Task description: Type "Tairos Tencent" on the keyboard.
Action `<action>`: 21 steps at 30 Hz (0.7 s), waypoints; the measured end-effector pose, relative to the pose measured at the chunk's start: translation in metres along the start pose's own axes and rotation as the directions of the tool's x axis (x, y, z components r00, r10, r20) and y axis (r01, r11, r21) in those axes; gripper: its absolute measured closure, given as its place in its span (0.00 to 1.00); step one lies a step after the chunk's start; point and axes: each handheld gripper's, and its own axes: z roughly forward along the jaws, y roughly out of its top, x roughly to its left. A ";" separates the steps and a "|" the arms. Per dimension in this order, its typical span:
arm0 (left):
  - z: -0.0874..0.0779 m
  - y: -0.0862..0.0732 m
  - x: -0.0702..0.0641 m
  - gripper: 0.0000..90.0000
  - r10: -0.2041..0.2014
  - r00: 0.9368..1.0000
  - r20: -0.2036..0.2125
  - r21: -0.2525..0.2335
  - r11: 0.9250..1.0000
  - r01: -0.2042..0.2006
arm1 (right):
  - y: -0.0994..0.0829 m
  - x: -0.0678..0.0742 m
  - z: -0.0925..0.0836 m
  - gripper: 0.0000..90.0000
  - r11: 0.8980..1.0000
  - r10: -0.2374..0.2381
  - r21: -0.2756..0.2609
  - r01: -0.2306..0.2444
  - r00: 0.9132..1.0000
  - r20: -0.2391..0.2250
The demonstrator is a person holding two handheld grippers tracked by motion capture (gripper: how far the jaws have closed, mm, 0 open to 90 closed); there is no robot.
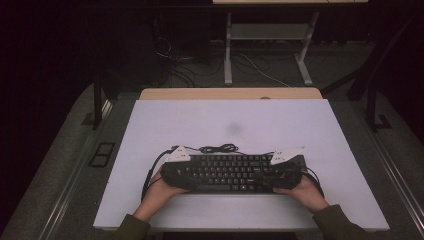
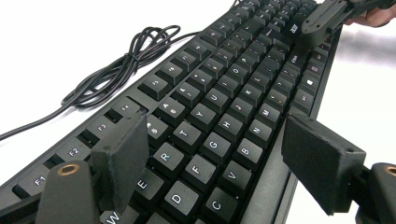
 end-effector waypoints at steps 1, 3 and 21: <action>0.000 0.000 0.000 0.25 0.000 1.000 0.000 0.000 1.000 0.000 | 0.000 0.000 0.001 0.99 1.000 0.000 0.006 0.000 1.000 0.003; 0.000 0.000 0.000 0.25 -0.001 1.000 0.000 -0.001 1.000 0.001 | 0.000 0.000 0.002 0.99 1.000 -0.006 0.013 0.006 1.000 0.001; 0.001 0.001 0.000 0.25 0.007 1.000 -0.004 0.001 1.000 -0.007 | -0.001 0.001 0.008 0.99 0.998 -0.023 0.057 0.022 1.000 0.019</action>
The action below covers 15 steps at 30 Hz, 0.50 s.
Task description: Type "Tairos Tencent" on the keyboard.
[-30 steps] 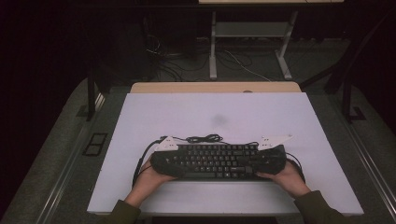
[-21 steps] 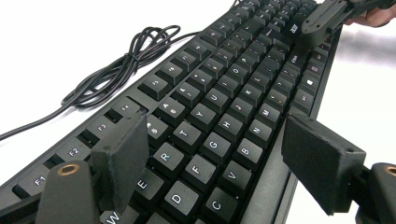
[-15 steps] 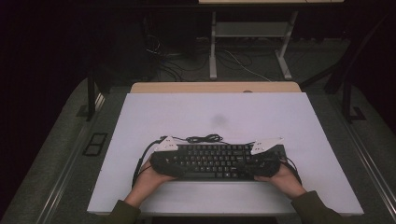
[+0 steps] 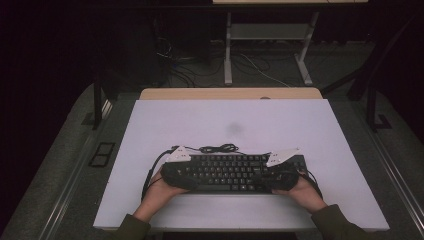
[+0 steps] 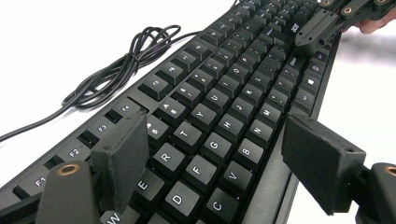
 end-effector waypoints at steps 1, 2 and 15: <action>0.000 0.000 0.000 0.25 -0.001 1.000 -0.001 0.002 1.000 0.001 | 0.000 0.000 0.000 0.99 1.000 -0.001 0.001 0.001 1.000 0.000; 0.001 0.001 0.000 0.25 -0.001 1.000 -0.002 0.001 1.000 0.001 | 0.000 0.000 0.000 0.99 1.000 -0.001 0.001 0.001 1.000 0.001; 0.007 0.011 0.007 0.62 0.002 0.999 -0.044 -0.016 1.000 -0.003 | 0.000 0.000 0.000 0.99 1.000 0.001 0.000 -0.001 1.000 -0.003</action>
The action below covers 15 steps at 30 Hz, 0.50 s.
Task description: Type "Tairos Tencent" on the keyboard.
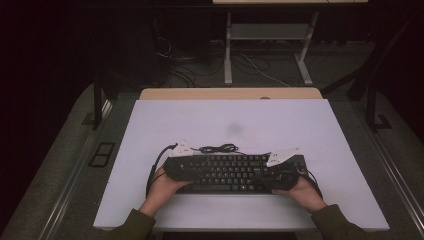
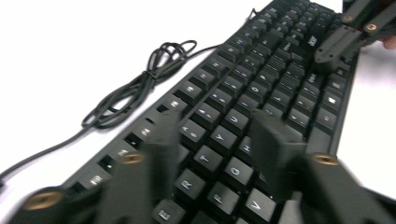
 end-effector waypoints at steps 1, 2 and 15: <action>0.000 0.001 0.001 0.68 -0.002 1.000 -0.001 -0.002 1.000 0.002 | 0.000 0.000 0.000 0.99 1.000 0.002 0.001 -0.002 1.000 0.000; 0.001 0.001 0.001 0.73 -0.004 1.000 0.004 -0.002 1.000 0.004 | 0.000 0.000 0.000 0.99 1.000 0.003 0.001 -0.003 1.000 0.000; 0.012 -0.001 0.003 0.99 0.013 1.000 0.017 0.066 0.998 -0.015 | 0.000 0.000 0.000 0.99 1.000 0.004 0.002 -0.004 1.000 -0.001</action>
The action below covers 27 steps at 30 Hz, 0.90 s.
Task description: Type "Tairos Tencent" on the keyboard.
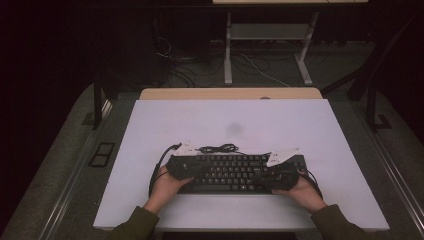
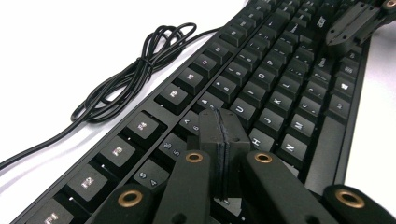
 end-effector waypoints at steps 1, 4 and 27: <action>0.000 0.000 0.000 0.99 0.001 1.000 -0.001 0.002 1.000 -0.001 | 0.000 0.000 0.000 0.99 1.000 0.000 0.000 0.000 1.000 0.000; 0.001 -0.001 0.000 0.99 0.002 1.000 0.002 0.004 1.000 -0.002 | 0.000 0.000 0.000 0.99 1.000 0.000 0.001 0.000 1.000 0.000; -0.007 0.002 -0.001 0.99 -0.007 1.000 0.012 -0.018 1.000 0.007 | 0.000 0.000 0.000 0.99 1.000 0.000 -0.002 0.000 1.000 0.000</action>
